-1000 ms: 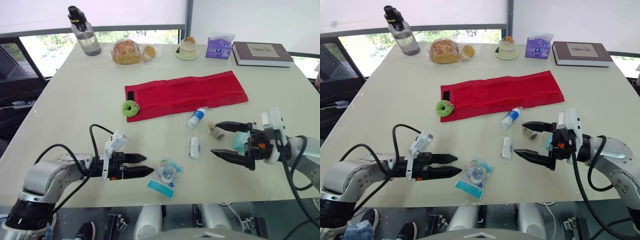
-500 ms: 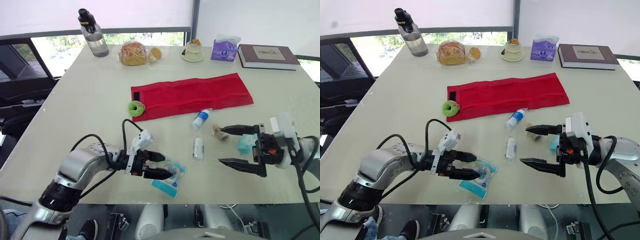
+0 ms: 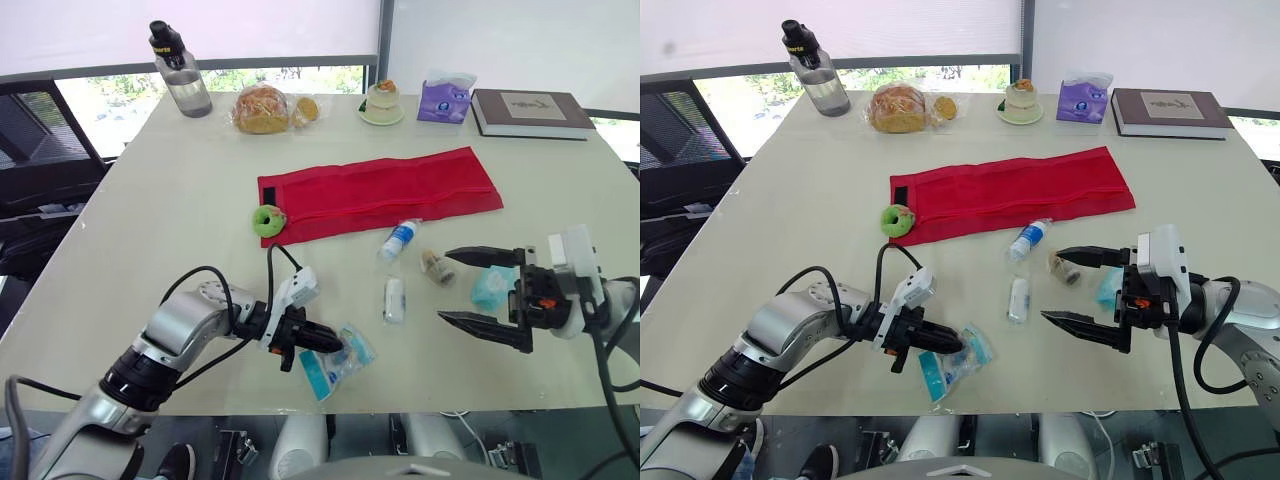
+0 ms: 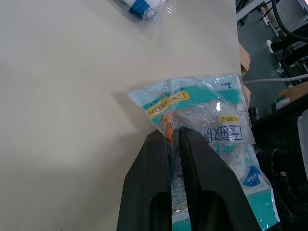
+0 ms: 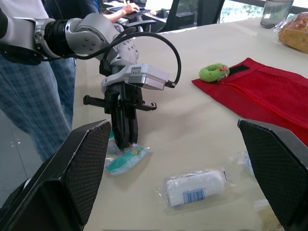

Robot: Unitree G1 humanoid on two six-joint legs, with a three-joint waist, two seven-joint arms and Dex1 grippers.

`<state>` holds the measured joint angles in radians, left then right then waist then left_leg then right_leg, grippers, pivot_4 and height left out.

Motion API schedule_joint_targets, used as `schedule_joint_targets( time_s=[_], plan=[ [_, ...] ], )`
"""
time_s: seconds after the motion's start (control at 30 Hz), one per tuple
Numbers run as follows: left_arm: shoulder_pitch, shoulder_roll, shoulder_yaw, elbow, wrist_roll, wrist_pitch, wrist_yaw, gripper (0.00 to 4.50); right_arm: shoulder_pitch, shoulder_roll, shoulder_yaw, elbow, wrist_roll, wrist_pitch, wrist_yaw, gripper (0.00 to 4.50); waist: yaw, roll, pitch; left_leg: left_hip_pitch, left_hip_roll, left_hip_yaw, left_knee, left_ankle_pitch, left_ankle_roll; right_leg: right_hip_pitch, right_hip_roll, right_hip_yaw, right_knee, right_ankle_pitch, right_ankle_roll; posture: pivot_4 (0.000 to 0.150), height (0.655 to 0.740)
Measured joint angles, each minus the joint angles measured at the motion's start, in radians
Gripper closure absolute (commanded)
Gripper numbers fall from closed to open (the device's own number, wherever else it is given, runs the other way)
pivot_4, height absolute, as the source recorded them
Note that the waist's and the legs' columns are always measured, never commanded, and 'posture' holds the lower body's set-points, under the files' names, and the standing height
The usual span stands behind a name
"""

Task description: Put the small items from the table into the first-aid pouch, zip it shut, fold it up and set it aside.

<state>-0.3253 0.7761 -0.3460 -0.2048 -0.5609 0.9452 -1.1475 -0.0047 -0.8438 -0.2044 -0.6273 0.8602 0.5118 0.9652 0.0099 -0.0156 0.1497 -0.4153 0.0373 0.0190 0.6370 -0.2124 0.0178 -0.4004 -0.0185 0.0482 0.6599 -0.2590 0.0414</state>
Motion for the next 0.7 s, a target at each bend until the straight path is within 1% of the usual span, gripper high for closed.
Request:
schedule_joint_targets(
  time_s=[0.23, 0.43, 0.5, 0.57, 0.63, 0.67, 0.7],
  plan=[
    [0.034, -0.046, 0.107, 0.058, -0.057, 0.035, 0.026, 4.46, 0.004, 0.001, 0.000, 0.000, -0.001, 0.000, 0.004, 0.00, -0.001, -0.002, 0.002, 0.000, 0.001, -0.001, 0.001, 0.000, 0.000, -0.001, 0.000, -0.001, 0.001, 0.000, 0.000, 0.150, 0.7400],
    [0.020, -0.057, 0.269, 0.093, -0.070, 0.059, 0.163, 4.46, -0.016, 0.005, 0.014, 0.010, -0.047, -0.014, 0.006, 0.00, -0.007, -0.005, 0.004, 0.000, 0.002, -0.002, 0.001, 0.000, 0.000, -0.001, 0.000, -0.002, 0.002, 0.000, 0.000, 0.150, 0.7400],
    [0.006, -0.080, 0.331, 0.067, -0.074, 0.072, 0.224, 4.46, -0.038, 0.027, 0.036, 0.027, -0.092, -0.017, -0.023, 0.00, -0.009, -0.007, 0.005, -0.001, 0.001, -0.001, 0.001, 0.000, 0.000, -0.001, -0.001, -0.002, 0.002, 0.000, 0.000, 0.150, 0.7400],
    [-0.025, -0.125, 0.377, 0.041, -0.092, 0.091, 0.293, 4.46, -0.073, 0.064, 0.055, 0.046, -0.130, -0.011, -0.087, 0.00, -0.009, -0.008, 0.006, -0.002, 0.000, -0.001, 0.001, 0.000, 0.000, -0.001, -0.001, -0.002, 0.001, 0.001, 0.000, 0.150, 0.7400],
    [-0.068, -0.175, 0.415, 0.020, -0.111, 0.123, 0.364, 4.46, -0.120, 0.102, 0.077, 0.059, -0.140, 0.022, -0.158, 0.00, -0.009, -0.010, 0.007, -0.003, 0.000, -0.002, 0.001, 0.000, 0.000, -0.001, -0.001, -0.002, 0.002, 0.003, 0.000, 0.150, 0.7400],
    [-0.110, -0.220, 0.440, 0.008, -0.125, 0.143, 0.419, 4.46, -0.158, 0.135, 0.096, 0.061, -0.130, 0.068, -0.212, 0.00, -0.009, -0.011, 0.008, -0.003, 0.000, -0.002, 0.001, 0.000, 0.000, -0.002, 0.000, -0.002, 0.002, 0.004, 0.001, 0.150, 0.7400],
    [-0.129, -0.239, 0.450, -0.002, -0.133, 0.150, 0.441, 4.46, -0.176, 0.149, 0.106, 0.061, -0.122, 0.088, -0.235, 0.00, -0.009, -0.012, 0.008, -0.003, 0.000, -0.002, 0.001, 0.000, 0.000, -0.002, 0.000, -0.002, 0.002, 0.005, 0.001, 0.150, 0.7400]
  ],
)
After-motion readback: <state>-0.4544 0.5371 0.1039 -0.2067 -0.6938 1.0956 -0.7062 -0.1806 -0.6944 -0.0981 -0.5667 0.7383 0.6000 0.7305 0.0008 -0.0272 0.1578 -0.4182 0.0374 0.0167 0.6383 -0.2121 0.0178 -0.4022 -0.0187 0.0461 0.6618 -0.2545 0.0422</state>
